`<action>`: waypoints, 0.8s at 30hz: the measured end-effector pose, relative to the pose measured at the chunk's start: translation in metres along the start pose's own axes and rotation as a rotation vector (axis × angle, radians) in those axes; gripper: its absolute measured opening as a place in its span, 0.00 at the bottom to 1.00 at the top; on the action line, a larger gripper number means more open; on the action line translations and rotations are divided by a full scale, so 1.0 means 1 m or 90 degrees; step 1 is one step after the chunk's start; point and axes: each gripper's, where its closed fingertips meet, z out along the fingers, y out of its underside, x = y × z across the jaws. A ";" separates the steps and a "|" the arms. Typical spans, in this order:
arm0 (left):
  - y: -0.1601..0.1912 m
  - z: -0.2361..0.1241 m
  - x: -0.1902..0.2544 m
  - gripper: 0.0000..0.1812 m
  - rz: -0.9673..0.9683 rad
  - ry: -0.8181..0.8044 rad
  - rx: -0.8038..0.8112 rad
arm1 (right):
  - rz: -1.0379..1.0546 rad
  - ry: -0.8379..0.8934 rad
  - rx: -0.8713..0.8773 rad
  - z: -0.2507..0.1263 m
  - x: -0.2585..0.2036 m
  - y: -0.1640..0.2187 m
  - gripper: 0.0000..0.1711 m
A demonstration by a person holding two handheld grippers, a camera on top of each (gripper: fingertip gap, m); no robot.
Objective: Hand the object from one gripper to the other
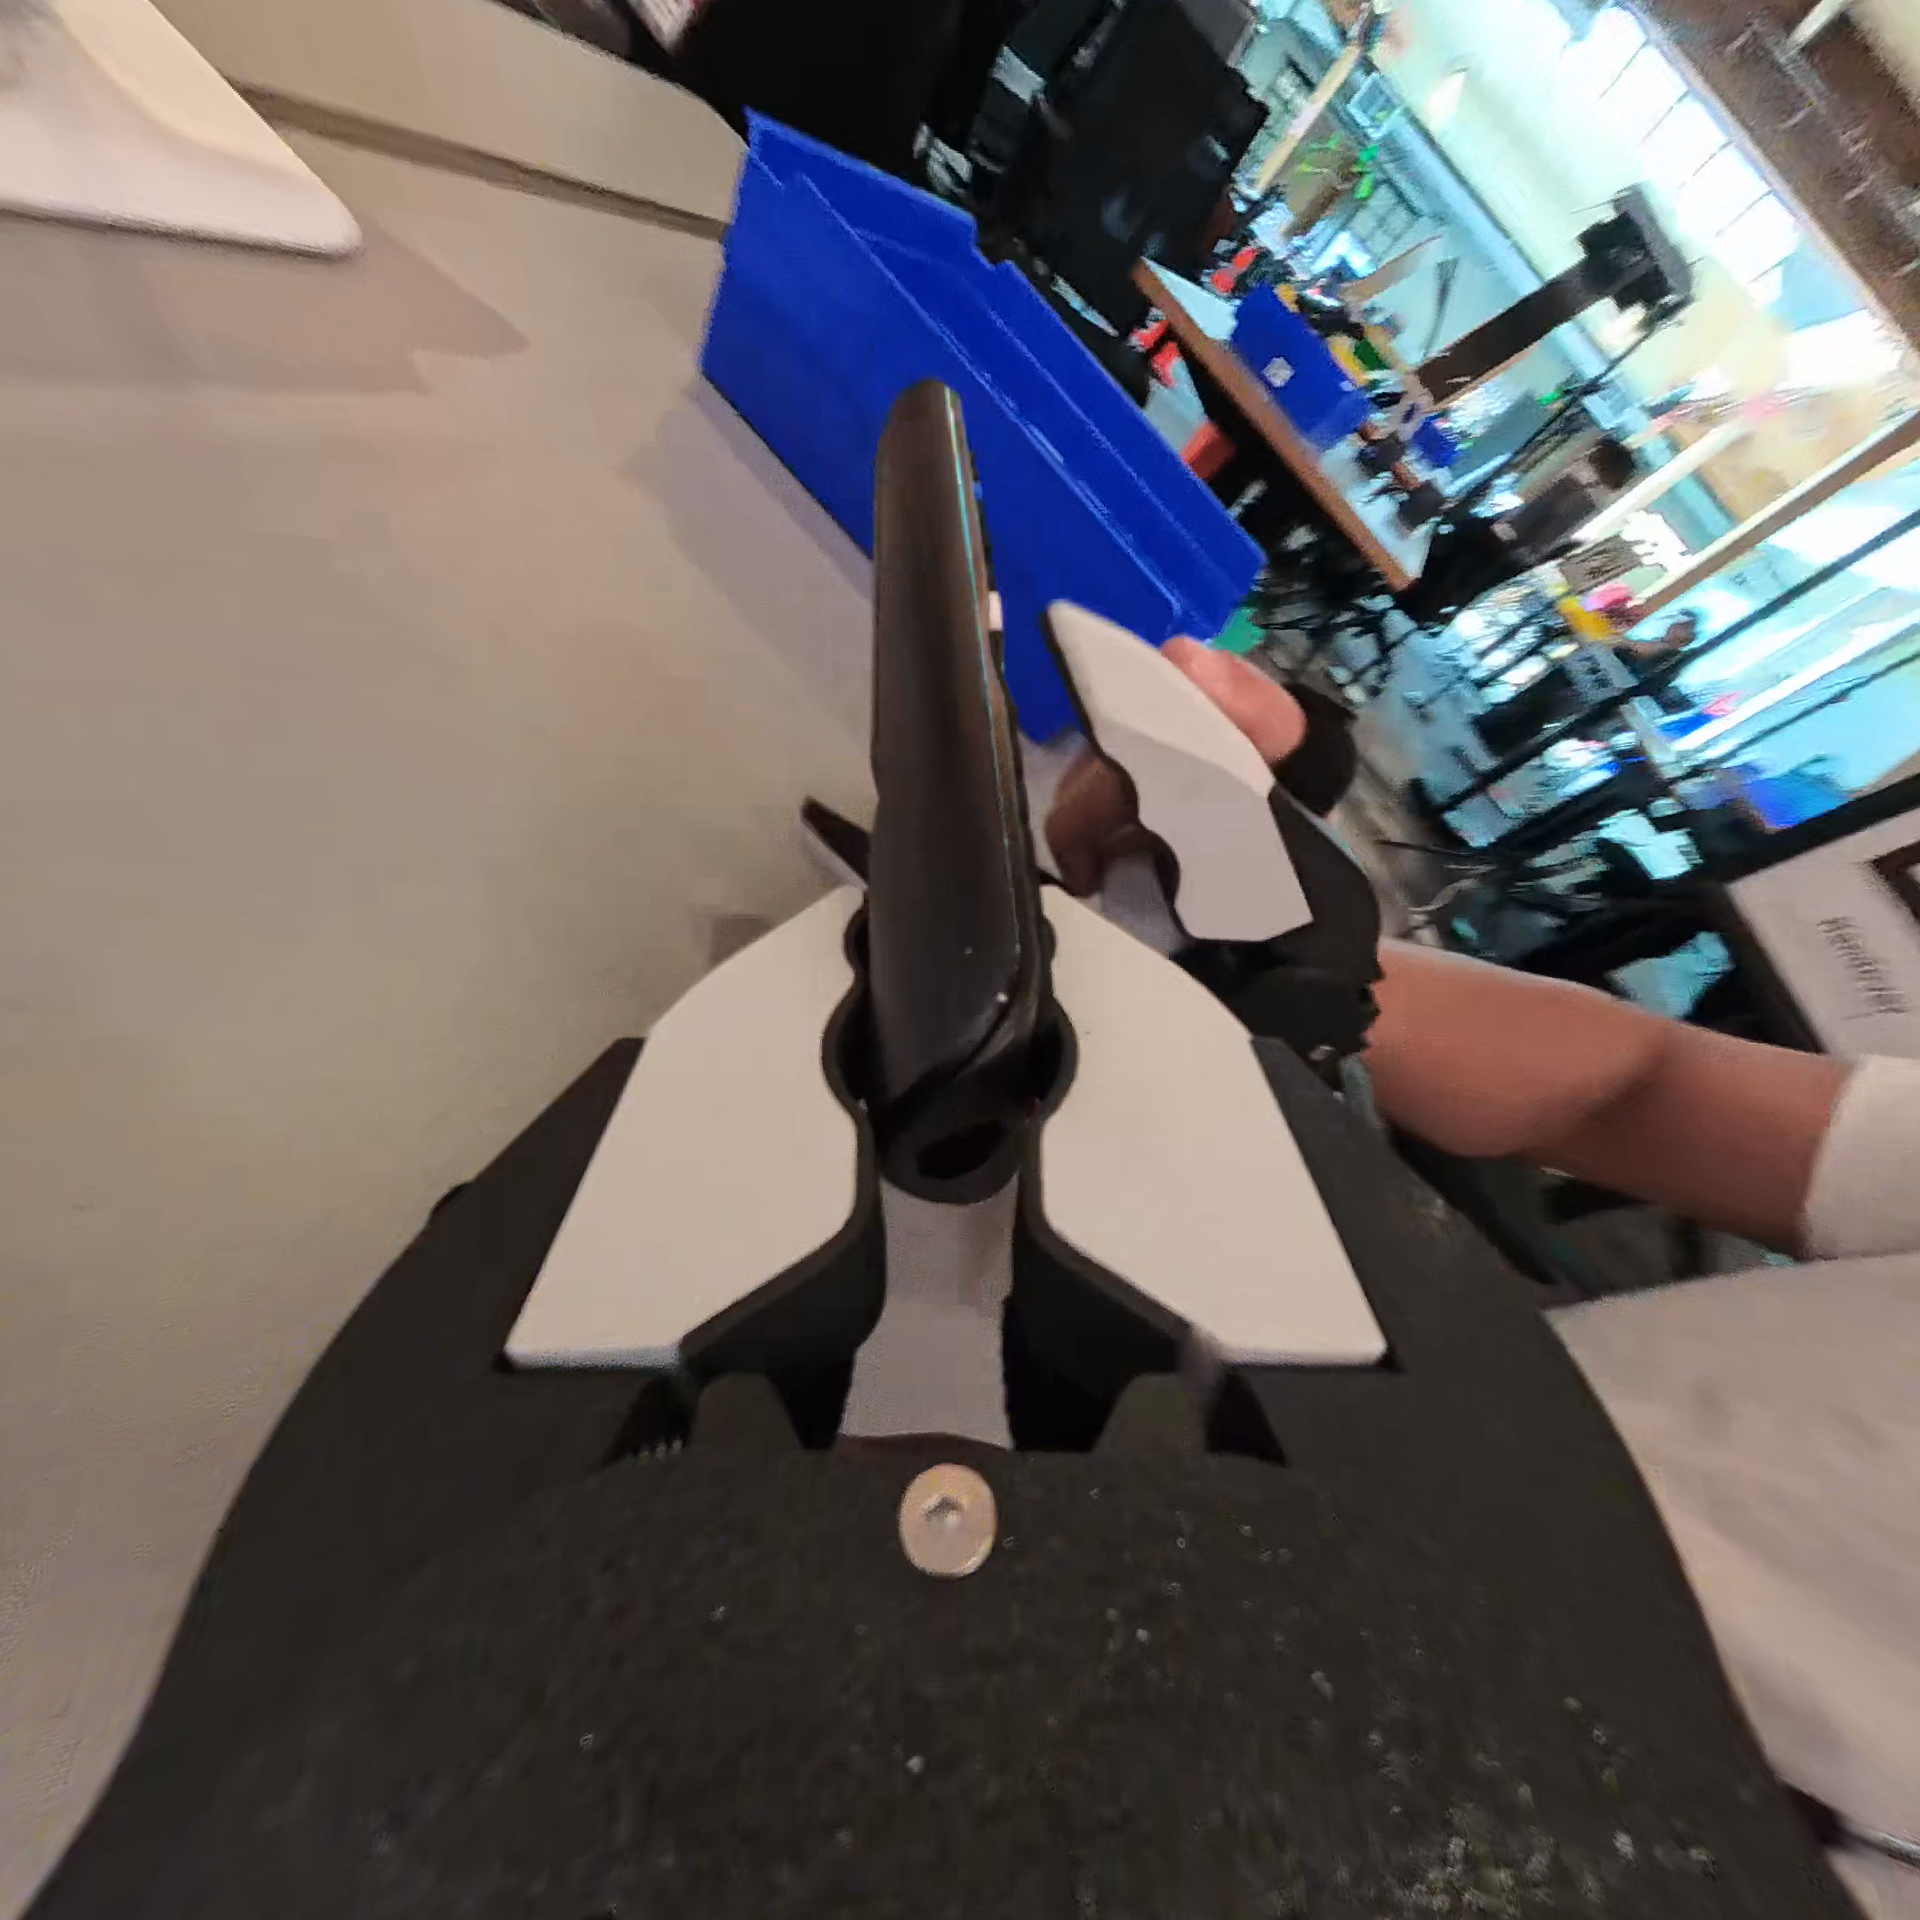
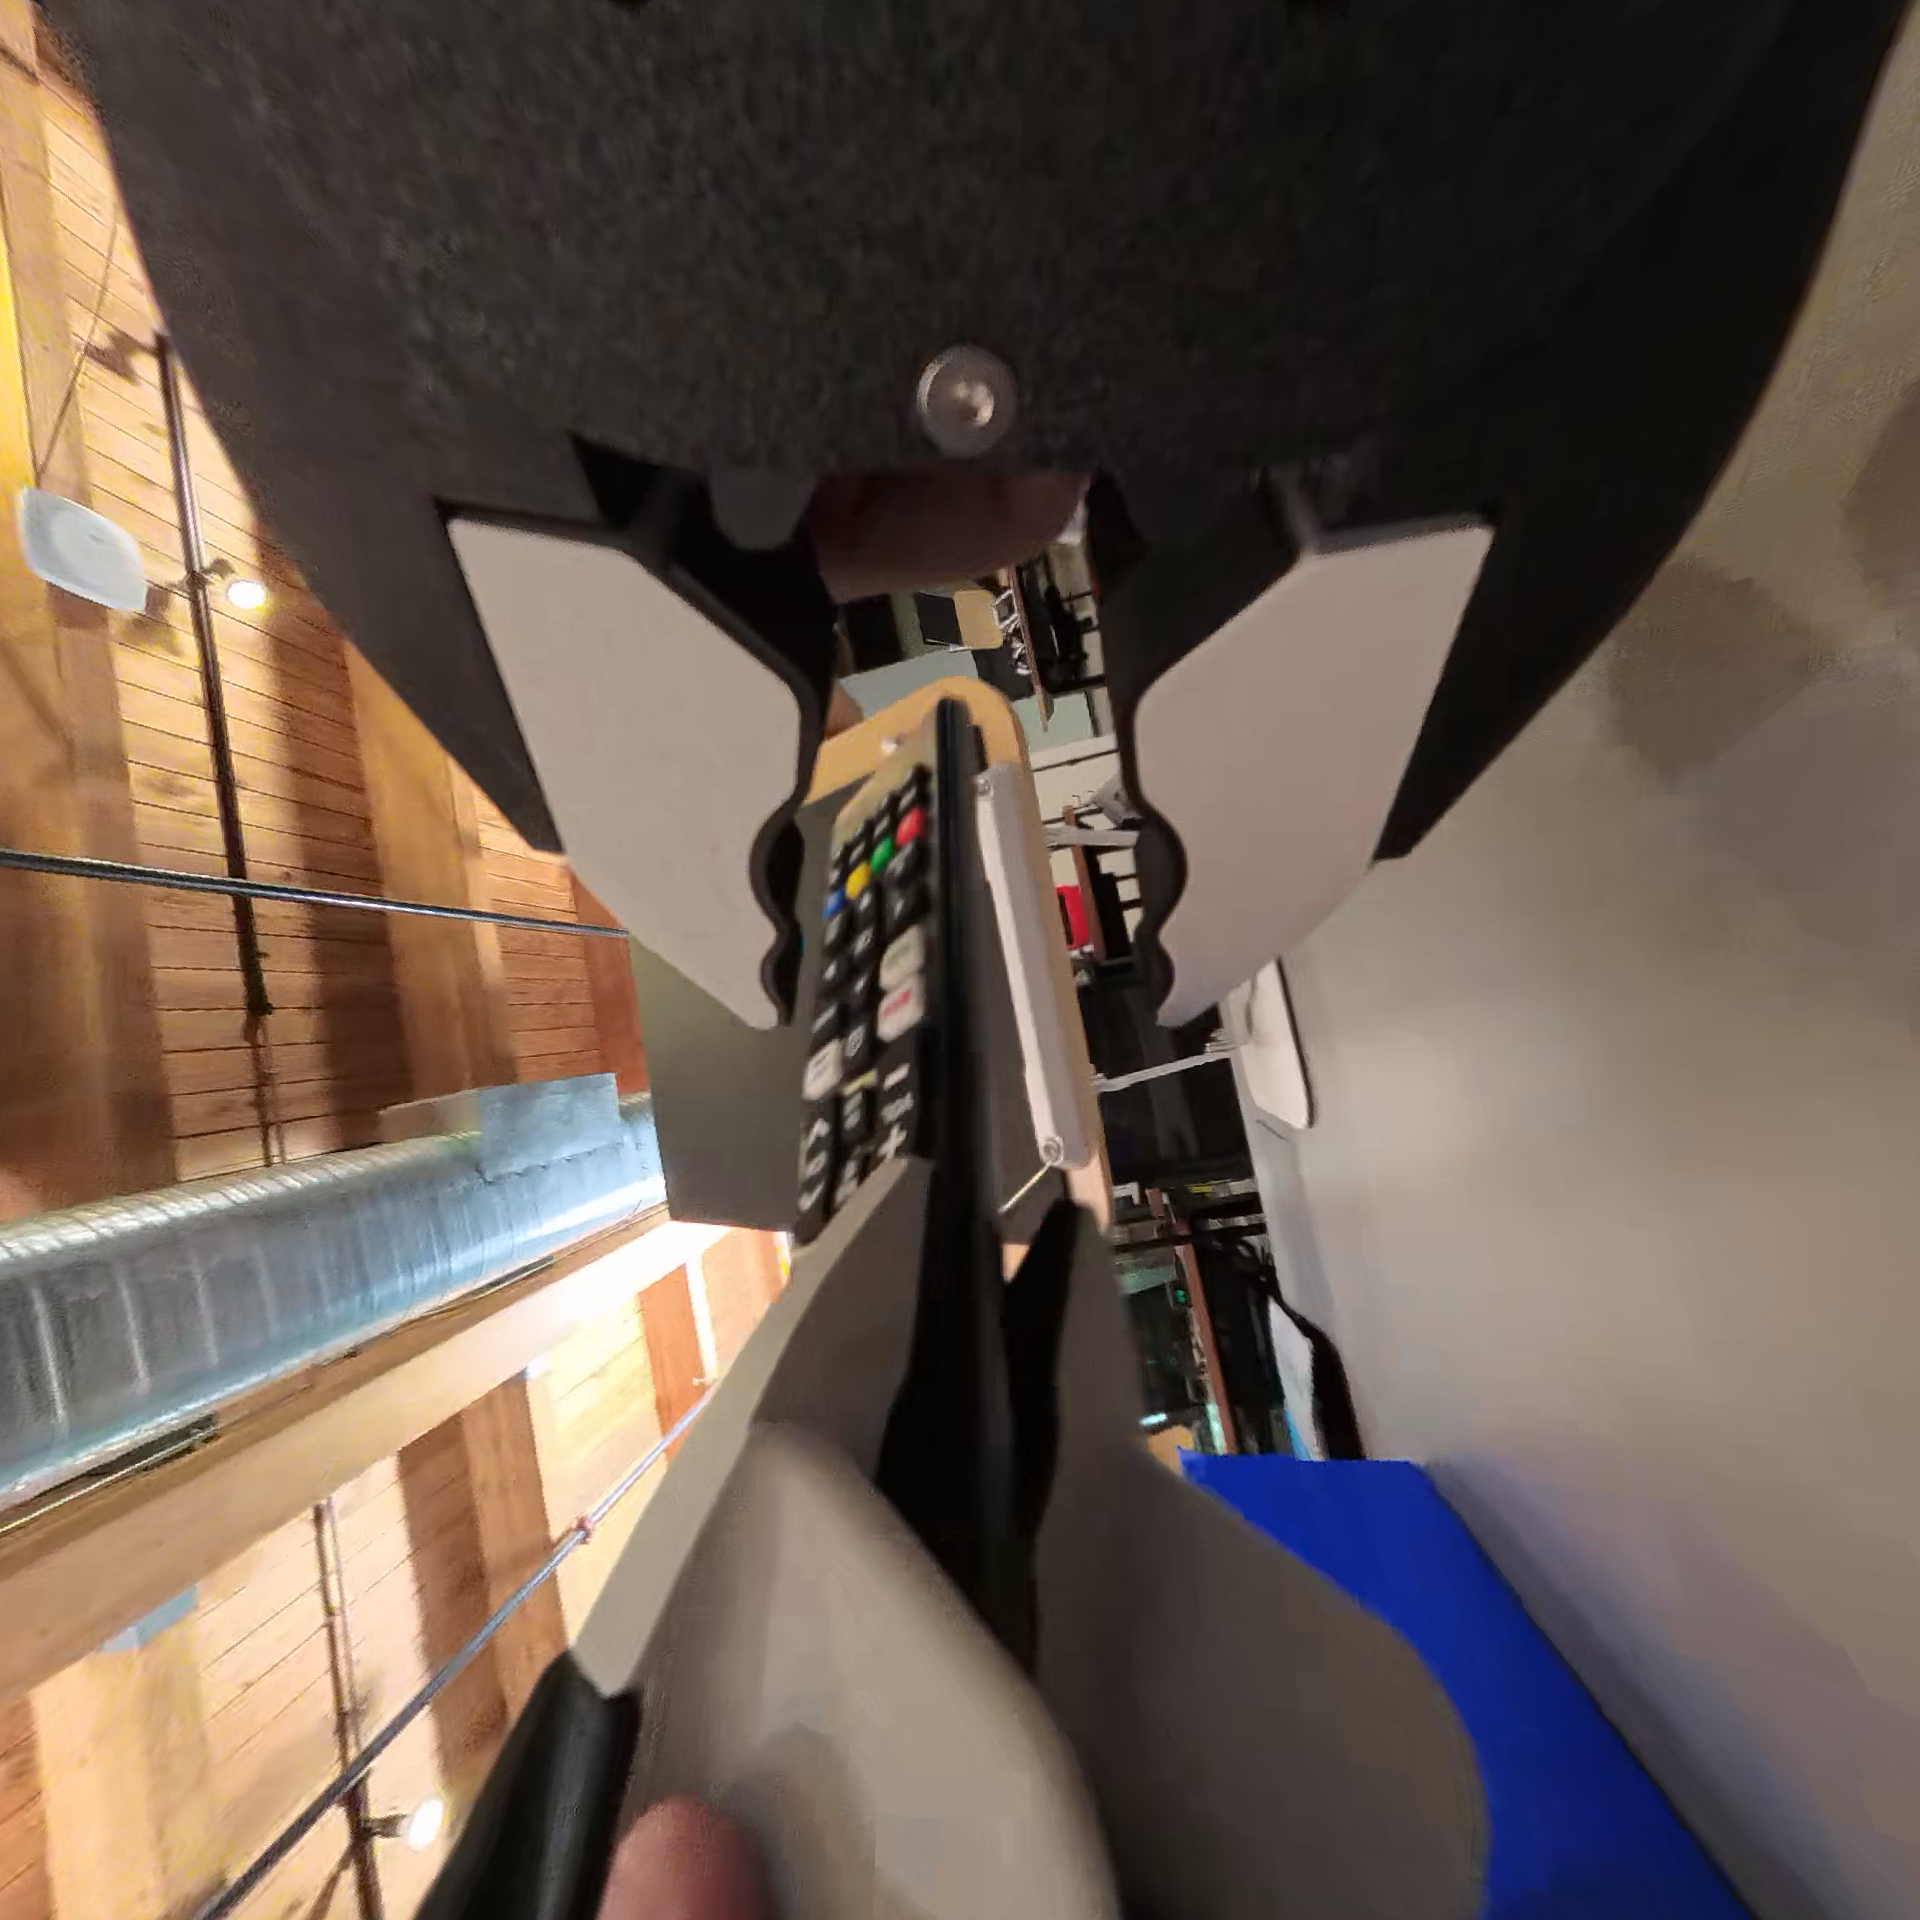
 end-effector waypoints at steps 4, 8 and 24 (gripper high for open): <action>0.012 0.010 0.015 0.14 -0.095 0.071 -0.027 | -0.018 0.029 0.001 -0.001 0.010 0.000 0.18; 0.010 0.015 0.019 0.15 -0.102 0.110 -0.009 | 0.000 0.012 0.003 -0.003 0.010 0.006 0.18; -0.012 0.004 0.023 0.35 0.292 0.005 0.086 | 0.722 -0.268 0.141 -0.027 0.035 0.027 0.14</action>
